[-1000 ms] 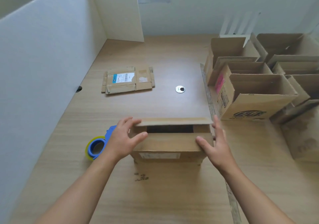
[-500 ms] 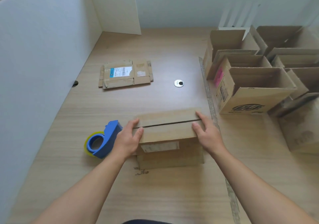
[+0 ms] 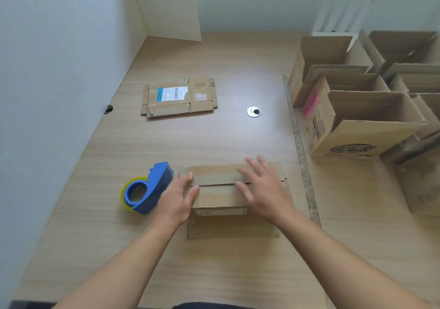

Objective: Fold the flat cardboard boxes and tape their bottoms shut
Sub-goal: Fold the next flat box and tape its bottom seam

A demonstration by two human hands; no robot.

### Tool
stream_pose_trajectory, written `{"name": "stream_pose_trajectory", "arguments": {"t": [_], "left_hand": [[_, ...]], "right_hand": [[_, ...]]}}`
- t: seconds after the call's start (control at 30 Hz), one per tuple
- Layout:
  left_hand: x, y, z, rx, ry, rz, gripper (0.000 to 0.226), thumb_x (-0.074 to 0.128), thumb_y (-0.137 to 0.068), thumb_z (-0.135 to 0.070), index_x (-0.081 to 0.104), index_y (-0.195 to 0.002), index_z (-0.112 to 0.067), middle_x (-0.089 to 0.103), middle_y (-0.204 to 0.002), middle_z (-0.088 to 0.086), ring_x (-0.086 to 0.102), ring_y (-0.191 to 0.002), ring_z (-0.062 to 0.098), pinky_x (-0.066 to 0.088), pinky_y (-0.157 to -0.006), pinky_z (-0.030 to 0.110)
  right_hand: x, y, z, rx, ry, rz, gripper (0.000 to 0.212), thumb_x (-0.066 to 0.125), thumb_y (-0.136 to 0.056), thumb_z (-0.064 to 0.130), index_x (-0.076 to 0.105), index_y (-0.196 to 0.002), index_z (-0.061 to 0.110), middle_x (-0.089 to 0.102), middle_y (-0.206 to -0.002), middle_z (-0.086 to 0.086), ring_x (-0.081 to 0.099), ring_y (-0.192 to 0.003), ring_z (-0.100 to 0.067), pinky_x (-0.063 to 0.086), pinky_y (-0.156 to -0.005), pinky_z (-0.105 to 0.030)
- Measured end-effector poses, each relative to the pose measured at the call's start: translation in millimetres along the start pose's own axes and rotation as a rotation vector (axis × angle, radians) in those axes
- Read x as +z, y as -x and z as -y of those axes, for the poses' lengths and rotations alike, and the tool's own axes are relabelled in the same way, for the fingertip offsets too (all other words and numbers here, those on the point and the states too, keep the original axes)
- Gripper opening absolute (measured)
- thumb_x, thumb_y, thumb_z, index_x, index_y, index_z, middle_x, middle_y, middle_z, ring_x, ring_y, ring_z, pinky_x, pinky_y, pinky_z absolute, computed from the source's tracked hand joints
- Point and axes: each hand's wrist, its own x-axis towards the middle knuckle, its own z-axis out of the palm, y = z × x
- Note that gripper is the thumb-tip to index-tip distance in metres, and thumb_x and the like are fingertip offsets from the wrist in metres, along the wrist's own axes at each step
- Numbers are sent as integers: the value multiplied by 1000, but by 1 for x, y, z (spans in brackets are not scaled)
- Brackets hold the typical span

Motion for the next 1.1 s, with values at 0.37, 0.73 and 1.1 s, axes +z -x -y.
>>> {"name": "stream_pose_trajectory", "arguments": {"t": [0.37,0.73,1.1], "left_hand": [[-45,-17,45,-45,-28,-133,48,54,-98,-31,44,-144,-23,56,-134,0,49,-124,20,38,-101,34],[-36,-45,73,-261,-430,80,77,46,-101,-35,-8,-155,-37,51,-94,10,54,-75,25,43,-64,37],[-77,-45,50,-53,-359,-39,82,58,-95,-37,4,-155,-45,54,-101,3,51,-94,24,43,-74,36]], "right_hand": [[37,5,22,-53,240,-38,52,20,-98,57,46,-142,46,35,-158,9,25,-149,-21,9,-119,-45],[37,3,27,-33,207,-158,32,52,-93,52,66,-120,42,54,-142,6,44,-136,-24,21,-111,-43],[28,-6,22,18,30,-70,31,48,-93,59,63,-118,50,45,-142,20,29,-135,-11,19,-96,-33]]}}
